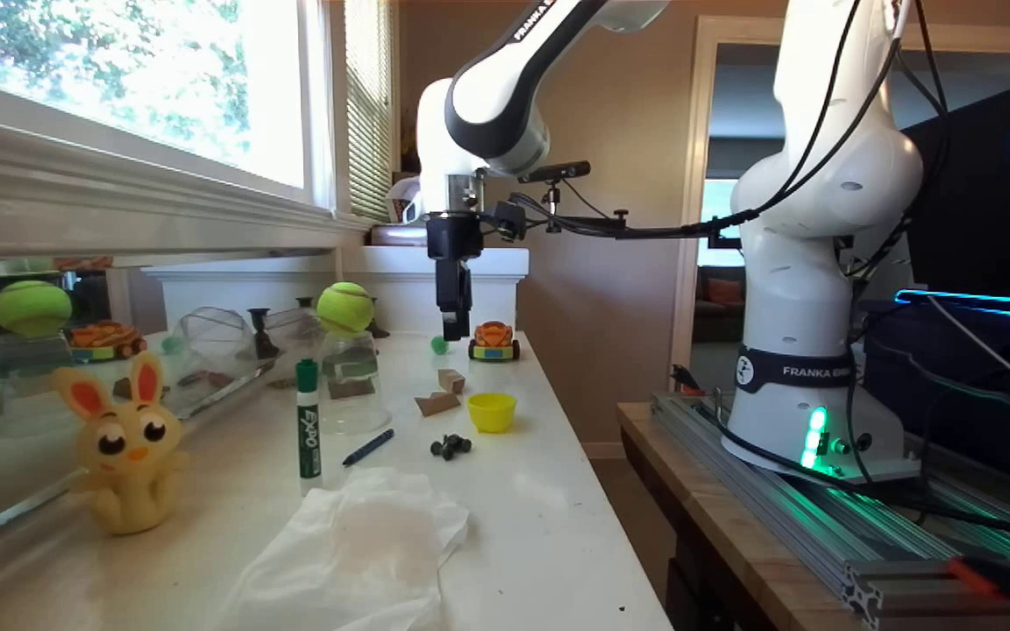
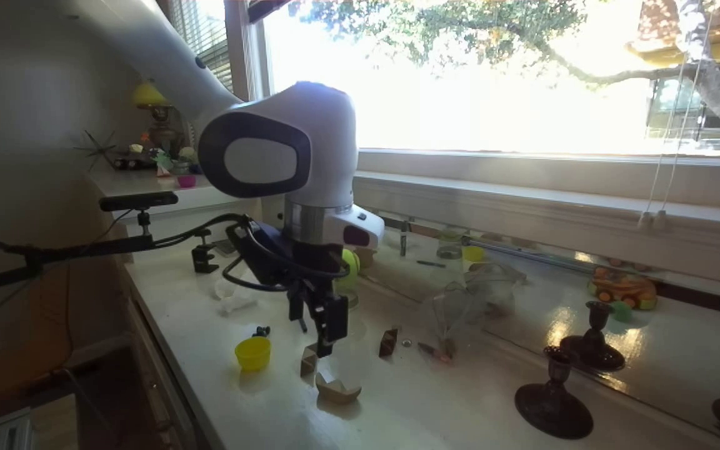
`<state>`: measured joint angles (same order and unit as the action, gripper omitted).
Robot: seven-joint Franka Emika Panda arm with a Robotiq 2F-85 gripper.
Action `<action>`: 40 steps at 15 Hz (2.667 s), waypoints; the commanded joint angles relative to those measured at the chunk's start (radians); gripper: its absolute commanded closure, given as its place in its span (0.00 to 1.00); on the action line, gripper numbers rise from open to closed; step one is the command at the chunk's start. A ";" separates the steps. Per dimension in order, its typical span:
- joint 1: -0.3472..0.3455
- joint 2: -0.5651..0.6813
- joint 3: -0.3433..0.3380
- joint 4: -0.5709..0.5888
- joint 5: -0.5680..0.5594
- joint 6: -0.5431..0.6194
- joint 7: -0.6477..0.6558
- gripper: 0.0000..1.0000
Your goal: Alternate the position of the two wooden blocks then stack the yellow bowl on them
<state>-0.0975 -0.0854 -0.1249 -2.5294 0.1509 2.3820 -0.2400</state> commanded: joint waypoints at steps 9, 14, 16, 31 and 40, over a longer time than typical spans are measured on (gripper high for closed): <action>0.027 0.119 0.027 0.064 0.132 0.101 -0.598 0.00; 0.020 0.162 0.061 0.079 0.122 0.117 -0.685 0.00; 0.018 0.172 0.069 0.073 0.093 0.141 -0.684 0.00; 0.016 0.173 0.079 0.032 -0.101 0.190 -0.661 0.00; 0.020 0.159 0.102 0.007 -0.054 0.210 -0.664 0.00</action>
<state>-0.0751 0.1046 -0.0377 -2.4876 0.0864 2.5624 -0.9101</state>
